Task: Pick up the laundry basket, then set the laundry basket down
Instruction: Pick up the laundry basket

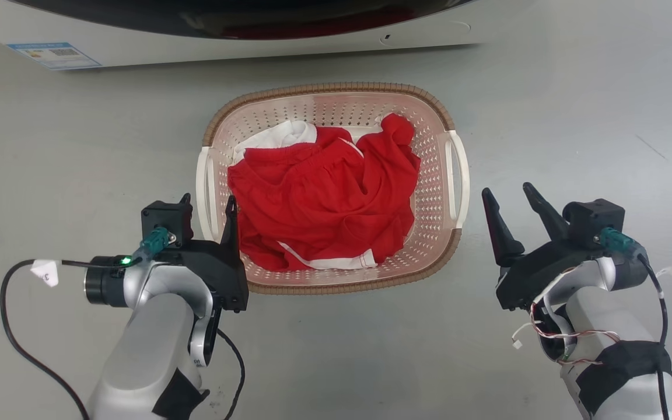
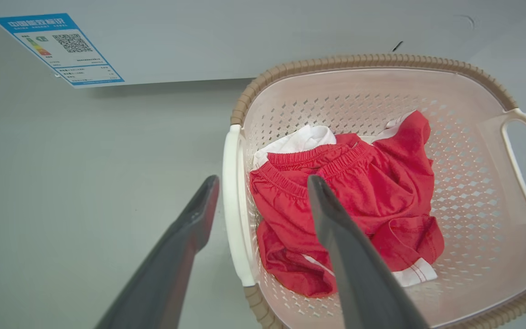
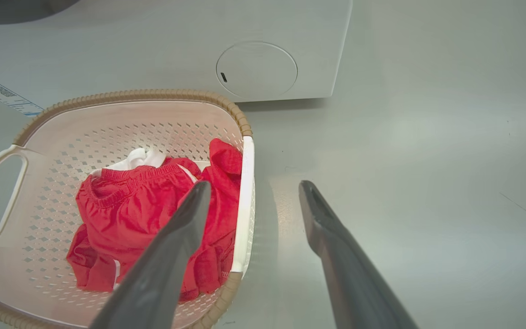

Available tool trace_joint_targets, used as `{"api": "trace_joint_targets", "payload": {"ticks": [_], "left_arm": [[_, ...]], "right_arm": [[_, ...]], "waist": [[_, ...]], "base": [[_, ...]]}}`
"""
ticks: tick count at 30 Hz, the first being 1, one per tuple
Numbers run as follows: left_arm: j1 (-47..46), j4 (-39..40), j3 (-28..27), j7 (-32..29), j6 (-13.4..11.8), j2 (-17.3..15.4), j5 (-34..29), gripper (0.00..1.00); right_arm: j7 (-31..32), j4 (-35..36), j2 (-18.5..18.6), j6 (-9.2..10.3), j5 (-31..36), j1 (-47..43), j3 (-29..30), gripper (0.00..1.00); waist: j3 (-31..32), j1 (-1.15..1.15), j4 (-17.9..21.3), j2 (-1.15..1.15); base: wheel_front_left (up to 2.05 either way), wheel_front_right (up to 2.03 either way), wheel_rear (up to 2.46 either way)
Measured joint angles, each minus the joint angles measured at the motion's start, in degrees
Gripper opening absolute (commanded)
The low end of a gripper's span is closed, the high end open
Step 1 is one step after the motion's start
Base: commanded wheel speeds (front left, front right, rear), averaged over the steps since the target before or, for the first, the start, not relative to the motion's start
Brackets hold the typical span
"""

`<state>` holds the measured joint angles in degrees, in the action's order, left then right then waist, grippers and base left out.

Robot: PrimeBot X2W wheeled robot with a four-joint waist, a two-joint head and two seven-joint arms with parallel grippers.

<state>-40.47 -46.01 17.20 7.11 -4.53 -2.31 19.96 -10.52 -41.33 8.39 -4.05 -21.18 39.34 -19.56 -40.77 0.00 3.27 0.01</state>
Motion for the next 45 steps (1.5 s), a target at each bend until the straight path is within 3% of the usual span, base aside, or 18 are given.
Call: {"api": "trace_joint_targets", "payload": {"ticks": [21, 44, 45], "left_arm": [[-9.3, -12.5, -2.3, -5.5, 0.0, 0.1, 1.9, 1.00], [-16.5, -18.8, -2.8, -5.7, 0.0, 0.5, 3.3, 1.00], [-16.7, -19.0, -2.8, -5.4, 0.0, 0.6, 3.3, 0.95]], "right_arm": [[4.0, -13.2, -3.1, -1.11, -0.1, 11.3, -2.1, 1.00], [5.2, -19.9, -4.4, -2.34, -1.0, 19.2, -5.1, 1.00], [5.1, -20.2, -4.4, -2.34, -1.1, 19.4, -5.2, 0.97]], "waist": [[-5.7, 0.00, 1.1, 0.00], [-11.1, 0.00, -0.2, -0.01], [-11.3, 0.00, -0.2, -0.01]], "base": [[0.00, 0.00, 0.00], [0.00, 0.00, 0.00], [0.00, 0.00, 0.00]]}}
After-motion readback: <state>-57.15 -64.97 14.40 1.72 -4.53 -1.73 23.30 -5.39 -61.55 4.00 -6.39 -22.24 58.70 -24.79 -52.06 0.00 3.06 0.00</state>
